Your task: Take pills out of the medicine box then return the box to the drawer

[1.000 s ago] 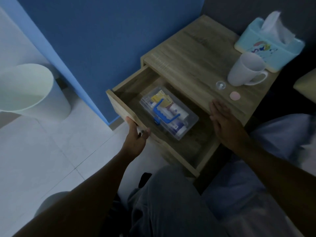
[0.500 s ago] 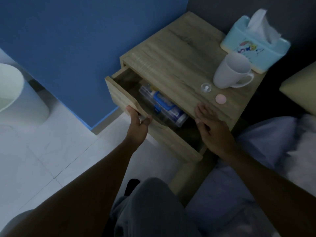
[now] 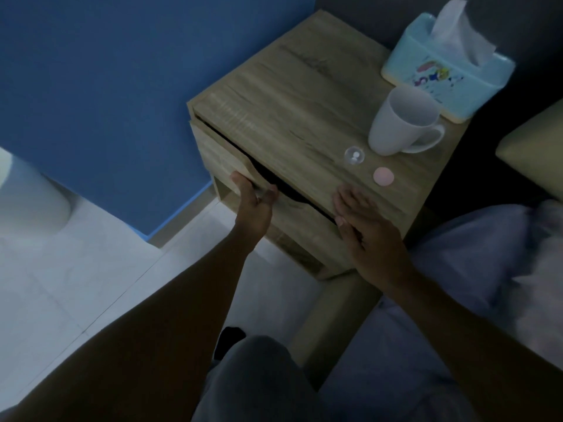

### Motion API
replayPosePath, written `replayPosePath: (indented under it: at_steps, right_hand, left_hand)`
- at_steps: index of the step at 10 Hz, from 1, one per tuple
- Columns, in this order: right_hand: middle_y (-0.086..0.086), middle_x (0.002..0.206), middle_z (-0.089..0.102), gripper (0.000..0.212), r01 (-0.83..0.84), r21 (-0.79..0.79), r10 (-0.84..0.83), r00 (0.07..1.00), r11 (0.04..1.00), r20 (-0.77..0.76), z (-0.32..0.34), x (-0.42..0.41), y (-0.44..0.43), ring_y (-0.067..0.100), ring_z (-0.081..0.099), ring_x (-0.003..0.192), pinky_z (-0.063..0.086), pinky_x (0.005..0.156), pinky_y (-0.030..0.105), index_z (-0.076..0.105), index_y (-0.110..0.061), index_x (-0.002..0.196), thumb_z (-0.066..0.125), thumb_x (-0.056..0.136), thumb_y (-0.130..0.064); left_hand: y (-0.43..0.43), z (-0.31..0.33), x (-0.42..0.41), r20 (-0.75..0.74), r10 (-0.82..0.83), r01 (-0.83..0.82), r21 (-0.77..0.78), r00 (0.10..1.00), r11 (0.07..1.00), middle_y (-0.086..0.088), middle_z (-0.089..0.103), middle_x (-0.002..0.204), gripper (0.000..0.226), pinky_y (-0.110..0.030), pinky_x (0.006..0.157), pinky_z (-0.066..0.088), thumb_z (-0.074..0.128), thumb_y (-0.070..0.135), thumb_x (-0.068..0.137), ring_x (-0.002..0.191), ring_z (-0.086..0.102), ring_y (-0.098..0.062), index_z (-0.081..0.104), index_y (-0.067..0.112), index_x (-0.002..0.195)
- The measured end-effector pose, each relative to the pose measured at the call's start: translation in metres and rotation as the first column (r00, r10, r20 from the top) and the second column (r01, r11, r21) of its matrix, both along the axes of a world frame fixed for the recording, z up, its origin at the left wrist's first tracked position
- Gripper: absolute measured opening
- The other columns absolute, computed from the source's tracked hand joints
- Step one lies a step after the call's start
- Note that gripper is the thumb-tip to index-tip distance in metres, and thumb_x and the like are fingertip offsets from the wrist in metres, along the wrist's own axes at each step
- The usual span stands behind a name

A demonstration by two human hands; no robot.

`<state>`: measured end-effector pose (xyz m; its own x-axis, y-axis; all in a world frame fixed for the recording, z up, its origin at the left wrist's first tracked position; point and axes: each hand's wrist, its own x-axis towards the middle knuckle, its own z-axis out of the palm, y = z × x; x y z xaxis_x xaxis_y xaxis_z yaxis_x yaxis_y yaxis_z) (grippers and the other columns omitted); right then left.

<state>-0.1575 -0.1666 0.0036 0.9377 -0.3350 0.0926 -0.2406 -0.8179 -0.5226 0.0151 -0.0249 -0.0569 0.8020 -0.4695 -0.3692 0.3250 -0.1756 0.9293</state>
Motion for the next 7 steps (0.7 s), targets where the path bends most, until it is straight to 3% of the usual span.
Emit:
replayPosePath:
  at_steps: [2,3,4,5,6,7]
  right_hand:
    - [0.008,0.154,0.043,0.042,0.024,0.008,-0.024,1.0,1.0,-0.004,0.004,0.001,0.002,0.022,0.031,0.149,0.027,0.121,0.048,0.051,-0.006,0.143,0.051,0.101,-0.01]
    - [0.007,0.154,0.044,0.043,0.018,-0.006,-0.018,1.0,1.0,-0.005,0.002,0.001,0.001,0.022,0.032,0.149,0.027,0.121,0.047,0.051,-0.007,0.144,0.051,0.101,-0.009]
    - [0.007,0.155,0.043,0.044,0.009,-0.029,-0.009,1.0,1.0,-0.01,0.0,0.001,0.001,0.022,0.032,0.149,0.026,0.122,0.045,0.05,-0.008,0.145,0.046,0.101,-0.011]
    - [0.005,0.156,0.041,0.045,0.011,-0.018,-0.012,1.0,1.0,-0.028,0.002,0.0,-0.001,0.022,0.03,0.149,0.023,0.123,0.044,0.049,-0.01,0.146,0.046,0.101,-0.01]
    - [0.004,0.158,0.038,0.046,0.004,0.012,-0.004,0.999,1.0,-0.043,0.004,0.0,-0.003,0.021,0.026,0.15,0.019,0.125,0.041,0.046,-0.011,0.147,0.047,0.102,-0.009]
    - [0.008,0.16,0.034,0.045,-0.007,0.093,0.019,0.99,0.996,-0.137,0.016,0.004,-0.004,0.022,0.023,0.152,0.018,0.125,0.041,0.044,-0.008,0.148,0.047,0.103,-0.01]
  left_hand:
    - [-0.011,0.006,0.002,0.001,-0.028,0.028,0.029,1.0,0.999,0.002,0.004,0.168,0.101,-0.032,0.116,0.025,0.053,0.044,0.097,0.153,0.013,-0.022,-0.028,0.024,0.153]
    - [-0.012,0.01,0.005,0.021,-0.094,0.091,0.098,0.995,0.991,0.0,0.002,0.168,0.105,-0.046,0.123,0.021,0.056,0.047,0.094,0.154,0.011,-0.023,-0.028,0.022,0.153]
    - [-0.012,0.018,0.015,0.013,-0.137,0.132,0.184,0.99,0.974,-0.005,0.009,0.166,0.107,-0.043,0.122,0.022,0.062,0.04,0.092,0.152,0.017,-0.024,-0.021,0.017,0.155]
    - [-0.004,0.029,0.027,-0.016,-0.255,0.247,0.31,0.967,0.918,-0.008,0.017,0.165,0.094,-0.042,0.118,0.026,0.057,0.038,0.096,0.151,0.022,-0.029,-0.01,0.018,0.158]
    - [0.011,0.04,0.032,-0.028,-0.423,0.386,0.466,0.906,0.796,-0.011,0.02,0.165,0.074,-0.043,0.118,0.026,0.047,0.037,0.102,0.15,0.025,-0.032,0.004,0.021,0.159]
    - [0.023,0.064,0.021,-0.014,-0.516,0.438,0.548,0.857,0.713,-0.007,0.021,0.165,0.068,-0.041,0.12,0.023,0.045,0.042,0.101,0.151,0.023,-0.028,0.016,0.019,0.159]
